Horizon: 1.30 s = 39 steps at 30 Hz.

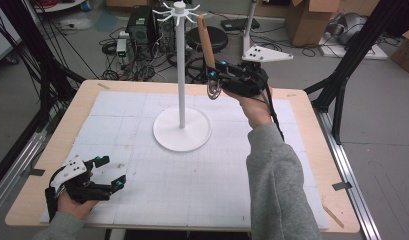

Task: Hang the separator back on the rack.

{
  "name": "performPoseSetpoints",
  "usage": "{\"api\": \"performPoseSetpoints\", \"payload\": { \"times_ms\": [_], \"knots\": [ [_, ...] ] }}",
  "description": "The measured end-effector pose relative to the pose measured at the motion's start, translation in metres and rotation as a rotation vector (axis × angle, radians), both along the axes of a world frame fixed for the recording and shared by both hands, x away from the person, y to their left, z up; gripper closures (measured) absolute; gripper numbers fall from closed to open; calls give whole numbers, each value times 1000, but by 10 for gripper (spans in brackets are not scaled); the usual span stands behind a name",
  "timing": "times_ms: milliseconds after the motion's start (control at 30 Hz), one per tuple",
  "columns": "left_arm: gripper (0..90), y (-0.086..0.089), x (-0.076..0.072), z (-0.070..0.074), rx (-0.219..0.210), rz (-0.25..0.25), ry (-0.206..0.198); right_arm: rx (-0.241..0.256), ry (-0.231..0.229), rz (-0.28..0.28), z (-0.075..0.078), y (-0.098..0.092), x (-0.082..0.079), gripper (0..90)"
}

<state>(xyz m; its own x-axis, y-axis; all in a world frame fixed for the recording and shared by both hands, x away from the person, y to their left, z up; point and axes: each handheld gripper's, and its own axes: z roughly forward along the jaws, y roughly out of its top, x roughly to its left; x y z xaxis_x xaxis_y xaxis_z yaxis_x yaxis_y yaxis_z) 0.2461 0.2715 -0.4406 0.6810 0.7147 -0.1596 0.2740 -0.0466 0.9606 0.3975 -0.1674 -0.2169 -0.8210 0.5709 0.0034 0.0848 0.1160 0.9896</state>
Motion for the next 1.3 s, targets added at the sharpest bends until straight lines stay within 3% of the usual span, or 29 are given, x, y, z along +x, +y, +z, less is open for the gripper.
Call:
{"api": "performPoseSetpoints", "payload": {
  "times_ms": [1300],
  "knots": [
    [18,3,-2,0,-2,7,5,-22,20,-27,-9,19,8,696]
  ]
}}
